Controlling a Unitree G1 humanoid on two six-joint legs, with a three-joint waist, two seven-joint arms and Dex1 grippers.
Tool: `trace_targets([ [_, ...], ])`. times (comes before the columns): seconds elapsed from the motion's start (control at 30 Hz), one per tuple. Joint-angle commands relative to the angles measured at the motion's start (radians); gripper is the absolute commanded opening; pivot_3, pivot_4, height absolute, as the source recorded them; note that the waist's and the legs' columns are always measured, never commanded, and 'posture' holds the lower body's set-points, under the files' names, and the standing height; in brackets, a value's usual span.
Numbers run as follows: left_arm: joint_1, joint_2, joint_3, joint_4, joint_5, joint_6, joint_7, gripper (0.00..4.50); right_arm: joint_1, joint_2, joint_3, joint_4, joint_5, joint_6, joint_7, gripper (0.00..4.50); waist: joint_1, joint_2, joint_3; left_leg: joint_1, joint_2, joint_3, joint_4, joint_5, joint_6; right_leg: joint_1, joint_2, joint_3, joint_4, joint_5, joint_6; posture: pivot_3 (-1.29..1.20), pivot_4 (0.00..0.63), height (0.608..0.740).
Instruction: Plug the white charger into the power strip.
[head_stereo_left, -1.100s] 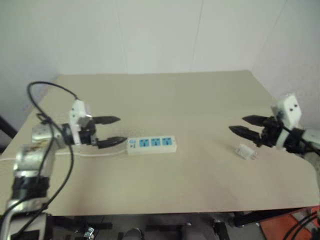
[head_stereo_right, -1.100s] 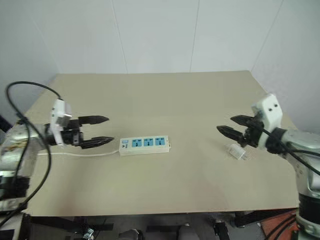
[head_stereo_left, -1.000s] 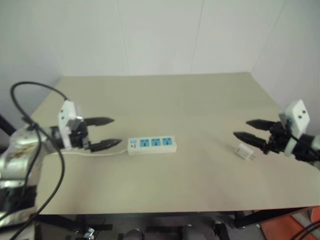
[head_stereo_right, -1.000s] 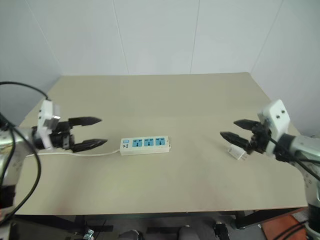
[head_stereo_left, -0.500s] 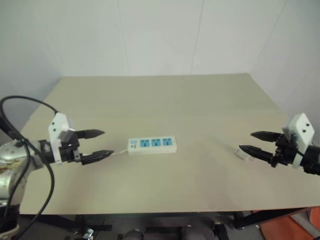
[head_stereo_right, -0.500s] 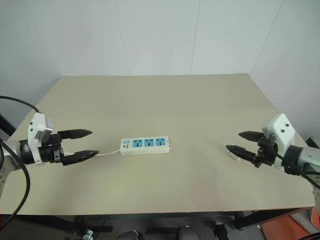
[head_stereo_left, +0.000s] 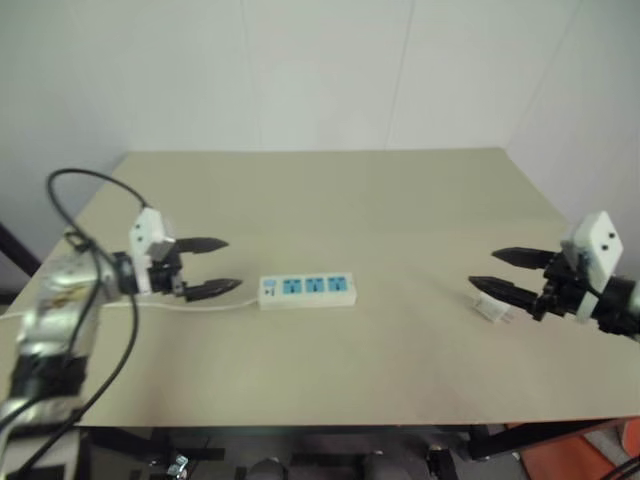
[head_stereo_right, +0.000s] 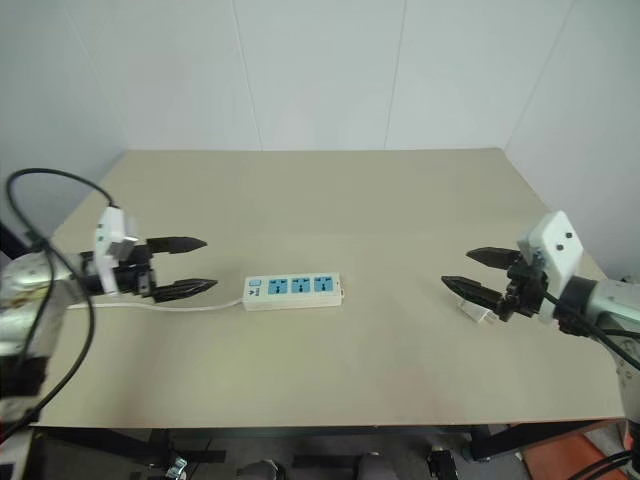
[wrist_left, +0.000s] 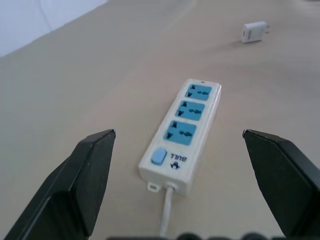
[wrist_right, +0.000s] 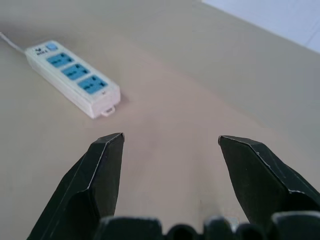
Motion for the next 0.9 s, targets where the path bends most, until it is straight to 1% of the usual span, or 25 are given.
trace_targets([
  [0.03, -0.164, -0.057, -0.07, 0.317, 0.104, -0.213, -0.08, 4.46, -0.031, 0.013, -0.005, -0.038, 0.035, -0.014, -0.024, 3.7, 0.003, 0.0, 0.0, -0.001, 0.0, 0.0, 0.0, 0.0, 0.0, 0.0, 0.0, 0.0, 0.0, 0.0, 0.0, 0.0, 0.15, 0.74],
  [0.13, -0.293, -0.12, -0.117, 0.565, 0.174, -0.332, -0.138, 4.46, -0.042, 0.034, -0.002, -0.079, 0.077, 0.015, -0.049, 3.7, 0.005, -0.001, 0.001, -0.005, -0.002, 0.0, 0.0, 0.0, 0.0, -0.004, -0.001, 0.0, -0.001, 0.004, -0.005, 0.0, 0.15, 0.74],
  [0.2, -0.341, -0.146, -0.13, 0.663, 0.206, -0.389, -0.165, 4.46, -0.041, 0.039, 0.001, -0.096, 0.095, 0.019, -0.057, 3.7, 0.002, -0.002, 0.001, -0.006, -0.002, 0.0, 0.001, -0.001, 0.001, -0.004, -0.001, 0.0, -0.001, 0.005, -0.005, 0.0, 0.15, 0.74],
  [0.3, -0.374, -0.181, -0.17, 0.759, 0.276, -0.477, -0.185, 4.46, -0.039, 0.037, 0.004, -0.121, 0.116, 0.03, -0.071, 3.7, -0.002, -0.002, 0.001, -0.007, -0.002, 0.0, 0.001, -0.001, 0.001, -0.005, -0.001, 0.0, 0.0, 0.005, -0.005, 0.0, 0.15, 0.74],
  [0.37, -0.376, -0.201, -0.182, 0.798, 0.306, -0.518, -0.19, 4.46, -0.036, 0.03, -0.001, -0.128, 0.124, 0.038, -0.079, 3.7, -0.002, -0.003, 0.001, -0.006, -0.002, 0.0, 0.001, -0.001, 0.001, -0.005, -0.001, 0.0, 0.001, 0.004, -0.005, 0.0, 0.15, 0.74],
  [0.43, -0.371, -0.219, -0.183, 0.824, 0.323, -0.547, -0.187, 4.46, -0.027, 0.021, -0.014, -0.134, 0.137, 0.046, -0.079, 3.7, -0.003, -0.003, 0.002, -0.006, -0.002, -0.001, 0.001, -0.001, 0.001, -0.005, -0.001, 0.0, 0.001, 0.002, -0.001, 0.0, 0.15, 0.74],
  [0.6, -0.359, -0.242, -0.196, 0.865, 0.381, -0.611, -0.117, 4.46, -0.024, 0.003, -0.043, -0.151, 0.193, 0.075, -0.078, 3.7, -0.001, -0.003, 0.001, -0.006, -0.002, -0.001, 0.001, -0.001, 0.001, -0.005, -0.002, 0.0, 0.001, 0.002, 0.0, 0.0, 0.15, 0.74],
  [0.7, -0.36, -0.258, -0.195, 0.882, 0.403, -0.621, -0.052, 4.46, -0.03, -0.005, -0.045, -0.155, 0.219, 0.086, -0.08, 3.7, 0.0, -0.003, 0.001, -0.003, -0.002, -0.001, 0.001, -0.001, 0.001, -0.002, -0.002, 0.0, 0.001, 0.001, 0.001, 0.0, 0.15, 0.74],
  [0.9, -0.368, -0.263, -0.167, 0.894, 0.412, -0.627, 0.0, 4.46, -0.035, -0.011, -0.036, -0.156, 0.237, 0.092, -0.093, 3.7, -0.003, -0.003, 0.002, -0.003, -0.002, -0.001, 0.001, -0.001, 0.001, -0.001, -0.001, 0.0, 0.001, 0.001, 0.003, 0.0, 0.15, 0.74],
])
